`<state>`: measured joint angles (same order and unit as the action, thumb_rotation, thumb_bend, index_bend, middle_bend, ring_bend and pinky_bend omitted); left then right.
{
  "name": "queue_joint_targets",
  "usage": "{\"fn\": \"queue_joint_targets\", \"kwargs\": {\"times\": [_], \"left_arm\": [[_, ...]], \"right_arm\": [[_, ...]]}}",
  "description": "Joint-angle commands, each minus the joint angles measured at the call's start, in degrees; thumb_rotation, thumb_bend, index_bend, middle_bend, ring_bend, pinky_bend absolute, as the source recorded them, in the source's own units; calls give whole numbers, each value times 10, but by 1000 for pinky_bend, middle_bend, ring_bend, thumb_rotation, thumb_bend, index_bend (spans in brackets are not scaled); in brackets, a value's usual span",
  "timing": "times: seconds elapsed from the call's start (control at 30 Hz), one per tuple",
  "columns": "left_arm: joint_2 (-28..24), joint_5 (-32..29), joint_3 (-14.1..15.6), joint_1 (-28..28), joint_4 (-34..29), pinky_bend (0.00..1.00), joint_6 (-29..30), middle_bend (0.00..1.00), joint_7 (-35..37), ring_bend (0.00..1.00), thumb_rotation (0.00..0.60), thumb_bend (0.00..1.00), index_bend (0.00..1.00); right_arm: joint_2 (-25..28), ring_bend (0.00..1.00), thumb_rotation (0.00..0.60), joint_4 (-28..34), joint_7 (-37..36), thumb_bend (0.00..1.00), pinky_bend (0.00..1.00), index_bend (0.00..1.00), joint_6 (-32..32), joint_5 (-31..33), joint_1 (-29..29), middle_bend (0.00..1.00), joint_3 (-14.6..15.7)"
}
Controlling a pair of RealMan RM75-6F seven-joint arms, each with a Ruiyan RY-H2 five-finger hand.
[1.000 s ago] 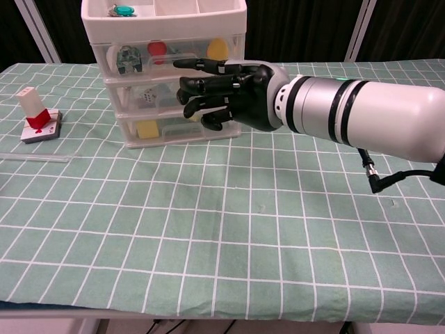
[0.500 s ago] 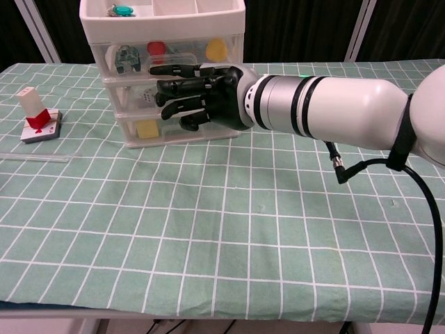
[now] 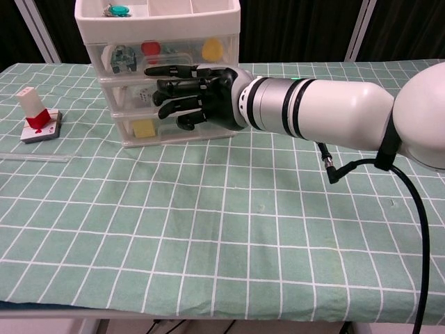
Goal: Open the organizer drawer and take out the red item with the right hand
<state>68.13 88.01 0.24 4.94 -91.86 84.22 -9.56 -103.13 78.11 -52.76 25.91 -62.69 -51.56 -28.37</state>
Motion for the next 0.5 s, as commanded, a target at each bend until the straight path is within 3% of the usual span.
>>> {"fn": "queue_joint_targets", "kwargs": {"times": [0.03,0.37,0.43,0.5], "left_arm": [[0,0,0,0,0,212,-1,174,0,167,600,0,269],[3,0,0,3,0,212,-5,174,0,167,600,0,269],[3,0,0,2,0,212,-4,174,1,167,600,0,269],[4,0,0,2,1,212,-4,174,1,166,600,0,269]], "right_arm": [[4,573,600,10,2,532,806,334,7,-8,10,623,5],[29,573,600,69,1,545,806,334,27,-51,47,611,32],[37,573,600,84,1,545,806,299,33,-63,56,603,39],[48,570,600,98,6,541,806,188,39,-80,63,584,48]]}}
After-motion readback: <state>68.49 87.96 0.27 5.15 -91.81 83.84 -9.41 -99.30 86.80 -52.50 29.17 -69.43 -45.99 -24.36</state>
